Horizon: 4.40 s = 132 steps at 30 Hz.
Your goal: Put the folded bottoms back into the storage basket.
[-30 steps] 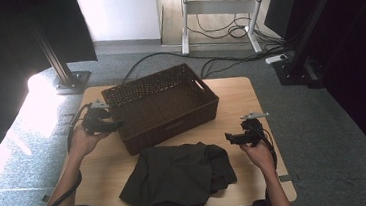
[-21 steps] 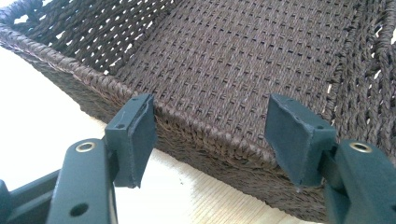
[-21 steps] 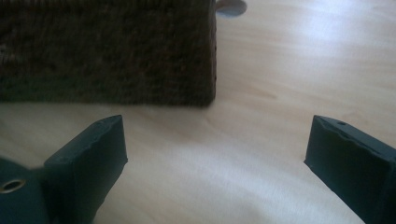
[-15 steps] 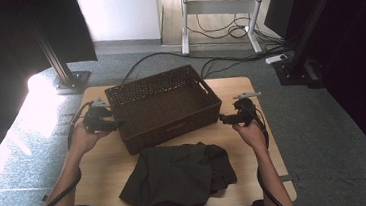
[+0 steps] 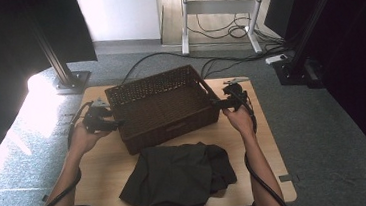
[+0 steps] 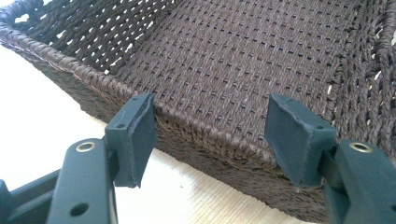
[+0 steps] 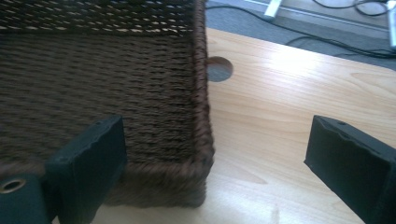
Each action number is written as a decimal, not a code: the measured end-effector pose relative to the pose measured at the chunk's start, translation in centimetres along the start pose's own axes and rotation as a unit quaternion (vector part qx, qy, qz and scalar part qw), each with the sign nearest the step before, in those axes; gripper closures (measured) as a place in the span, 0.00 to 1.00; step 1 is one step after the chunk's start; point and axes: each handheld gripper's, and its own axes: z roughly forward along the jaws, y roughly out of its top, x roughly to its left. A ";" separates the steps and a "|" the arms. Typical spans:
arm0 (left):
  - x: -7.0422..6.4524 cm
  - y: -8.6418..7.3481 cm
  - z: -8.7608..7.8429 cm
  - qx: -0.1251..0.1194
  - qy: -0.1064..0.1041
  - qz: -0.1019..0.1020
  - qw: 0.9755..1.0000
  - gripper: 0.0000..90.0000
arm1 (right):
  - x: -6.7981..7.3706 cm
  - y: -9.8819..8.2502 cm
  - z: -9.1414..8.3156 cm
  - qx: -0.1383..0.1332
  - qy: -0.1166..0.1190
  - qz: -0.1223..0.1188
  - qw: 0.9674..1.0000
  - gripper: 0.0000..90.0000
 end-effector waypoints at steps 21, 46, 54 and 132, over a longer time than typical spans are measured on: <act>-1.0 1.3 2.2 -0.002 0.041 -0.020 0.999 0.46 | -0.5 -4.1 -3.2 -0.007 0.026 0.001 1.000 0.12; -2.1 1.5 2.4 -0.012 0.037 -0.053 0.998 0.64 | -0.3 -4.6 -5.0 0.047 0.071 0.003 0.996 0.75; -2.9 1.4 2.3 -0.012 0.032 -0.041 0.999 0.65 | 0.0 -6.1 -6.6 0.044 0.070 0.007 0.997 0.74; -5.1 -14.3 1.2 0.032 0.035 -0.070 0.996 0.00 | -0.5 -20.9 -7.2 0.042 0.019 -0.020 0.999 0.00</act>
